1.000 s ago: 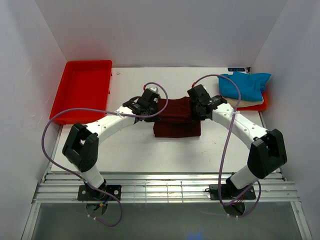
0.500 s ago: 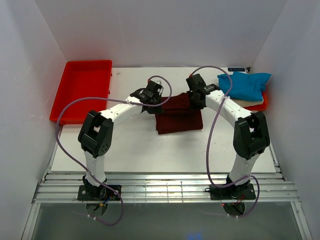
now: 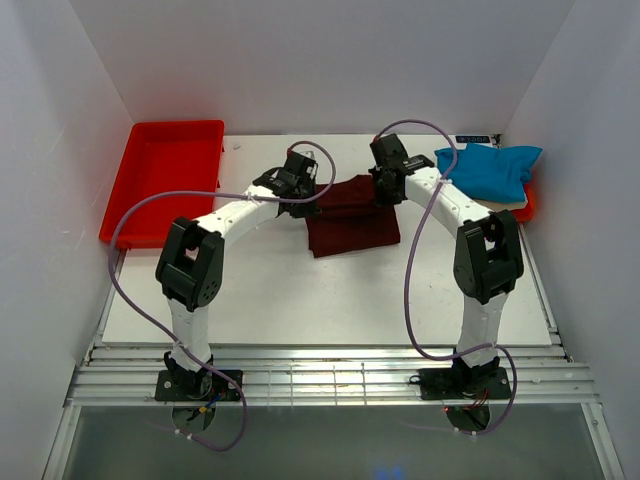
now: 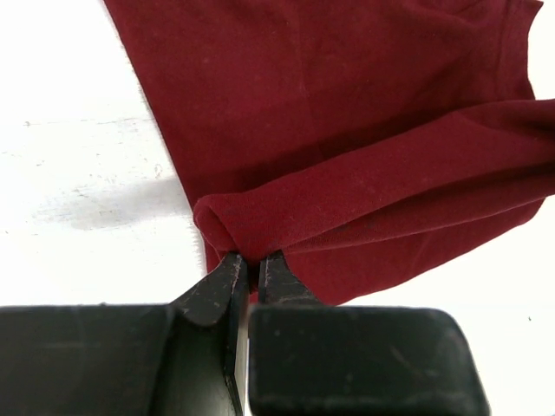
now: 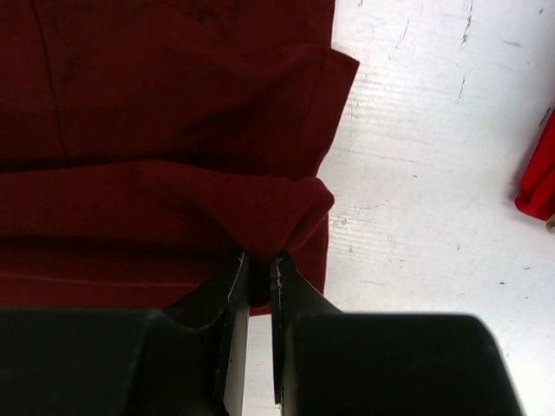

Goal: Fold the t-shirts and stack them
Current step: Fold the tshirt

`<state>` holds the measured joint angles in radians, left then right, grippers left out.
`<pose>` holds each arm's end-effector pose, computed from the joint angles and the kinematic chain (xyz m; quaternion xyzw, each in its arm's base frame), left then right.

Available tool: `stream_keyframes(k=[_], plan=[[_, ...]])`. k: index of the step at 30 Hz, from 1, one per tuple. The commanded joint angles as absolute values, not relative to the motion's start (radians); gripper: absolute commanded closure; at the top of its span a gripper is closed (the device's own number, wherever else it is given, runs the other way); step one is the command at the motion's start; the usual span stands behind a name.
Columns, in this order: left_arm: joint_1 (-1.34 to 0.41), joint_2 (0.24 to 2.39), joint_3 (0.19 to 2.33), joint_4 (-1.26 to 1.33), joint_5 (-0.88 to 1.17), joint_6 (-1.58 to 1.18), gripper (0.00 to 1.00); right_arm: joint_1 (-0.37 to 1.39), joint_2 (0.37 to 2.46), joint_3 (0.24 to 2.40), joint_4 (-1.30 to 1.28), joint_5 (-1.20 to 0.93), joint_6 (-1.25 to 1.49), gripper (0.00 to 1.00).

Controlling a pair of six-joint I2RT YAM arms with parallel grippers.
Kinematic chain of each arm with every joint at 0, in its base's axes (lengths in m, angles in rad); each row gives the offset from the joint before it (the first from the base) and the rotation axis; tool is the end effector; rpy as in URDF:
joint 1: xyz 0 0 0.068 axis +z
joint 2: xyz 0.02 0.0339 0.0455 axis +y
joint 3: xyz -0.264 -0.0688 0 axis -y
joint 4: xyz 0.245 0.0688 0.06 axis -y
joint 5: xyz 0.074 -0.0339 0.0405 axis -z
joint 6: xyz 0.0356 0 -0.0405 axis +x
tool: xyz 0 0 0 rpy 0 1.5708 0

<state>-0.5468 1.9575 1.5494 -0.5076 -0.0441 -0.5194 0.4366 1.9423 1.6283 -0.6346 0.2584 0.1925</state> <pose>0.3724 -0.2248 0.2290 0.0059 0.9466 -0.1455 0.2876 0.3940 0.1738 0.2528 -0.0758 0.9418 -0.0227 0.3266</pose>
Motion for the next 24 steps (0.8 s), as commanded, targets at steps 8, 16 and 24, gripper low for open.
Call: stream_keyframes(k=[8,16,24], plan=[[-0.497,1.948,1.601,-0.532,-0.069,-0.509,0.99,0.397,2.014,1.836,-0.675,0.272,0.147,0.88],[-0.473,1.986,1.617,-0.514,-0.100,-0.534,0.99,0.393,2.117,1.956,-0.634,0.236,0.130,0.88],[-0.463,1.953,1.654,-0.466,-0.431,-0.670,0.39,0.319,2.140,1.890,-0.206,0.009,0.222,0.55]])
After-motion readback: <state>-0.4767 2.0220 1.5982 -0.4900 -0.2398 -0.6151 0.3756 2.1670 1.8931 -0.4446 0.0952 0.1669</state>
